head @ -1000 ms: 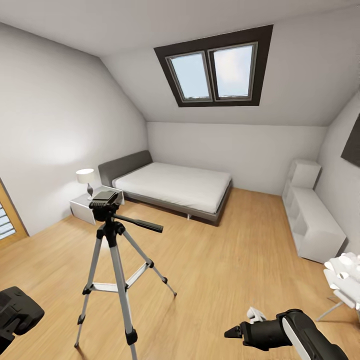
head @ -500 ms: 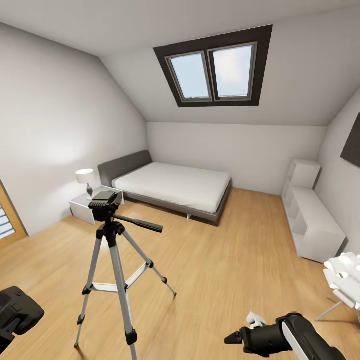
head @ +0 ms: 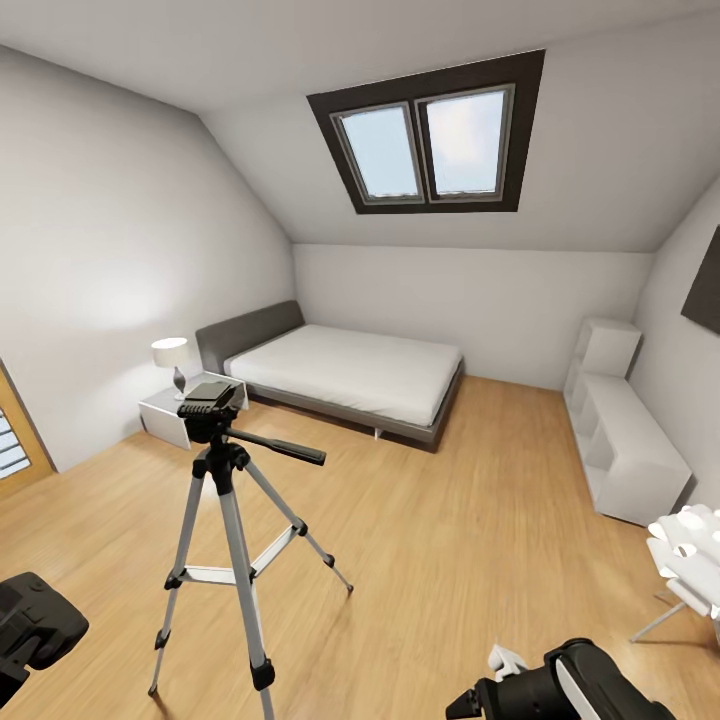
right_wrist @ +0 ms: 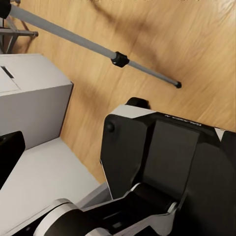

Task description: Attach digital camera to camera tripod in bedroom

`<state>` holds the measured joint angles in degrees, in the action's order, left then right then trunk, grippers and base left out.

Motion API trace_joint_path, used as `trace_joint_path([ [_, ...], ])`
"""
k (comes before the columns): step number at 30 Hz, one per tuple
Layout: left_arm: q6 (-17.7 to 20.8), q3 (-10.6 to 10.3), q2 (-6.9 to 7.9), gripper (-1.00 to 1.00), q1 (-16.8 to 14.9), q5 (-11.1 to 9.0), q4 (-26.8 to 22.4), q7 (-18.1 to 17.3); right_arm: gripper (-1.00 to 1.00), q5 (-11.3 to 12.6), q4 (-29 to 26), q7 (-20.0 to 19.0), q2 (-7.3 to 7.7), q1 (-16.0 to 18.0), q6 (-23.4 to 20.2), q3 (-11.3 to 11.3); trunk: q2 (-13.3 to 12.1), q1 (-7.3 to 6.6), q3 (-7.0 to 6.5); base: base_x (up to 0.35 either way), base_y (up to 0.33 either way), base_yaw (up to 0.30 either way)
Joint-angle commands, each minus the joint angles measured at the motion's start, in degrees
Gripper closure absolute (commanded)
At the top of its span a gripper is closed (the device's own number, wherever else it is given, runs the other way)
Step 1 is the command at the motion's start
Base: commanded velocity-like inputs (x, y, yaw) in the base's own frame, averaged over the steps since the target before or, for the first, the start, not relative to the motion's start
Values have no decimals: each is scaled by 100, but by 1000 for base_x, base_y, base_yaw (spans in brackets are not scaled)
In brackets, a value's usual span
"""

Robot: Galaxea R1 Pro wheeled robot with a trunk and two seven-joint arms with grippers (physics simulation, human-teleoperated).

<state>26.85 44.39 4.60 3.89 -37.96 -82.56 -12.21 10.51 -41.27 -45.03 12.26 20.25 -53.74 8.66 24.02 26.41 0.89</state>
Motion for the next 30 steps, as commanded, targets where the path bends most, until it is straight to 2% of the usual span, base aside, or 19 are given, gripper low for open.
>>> trace_joint_path([
  [1, 41, 8, 0, 100, -2, -45, -6, -15, -100, 57, 1, 24, 6, 5, -4, 31, 10, 3, 9, 0, 0, 0],
  [30, 24, 0, -11, 100, -2, -43, -6, -22, -100, 64, 5, 21, 8, 5, 189, 30, 10, 3, 9, 0, 39, 0],
])
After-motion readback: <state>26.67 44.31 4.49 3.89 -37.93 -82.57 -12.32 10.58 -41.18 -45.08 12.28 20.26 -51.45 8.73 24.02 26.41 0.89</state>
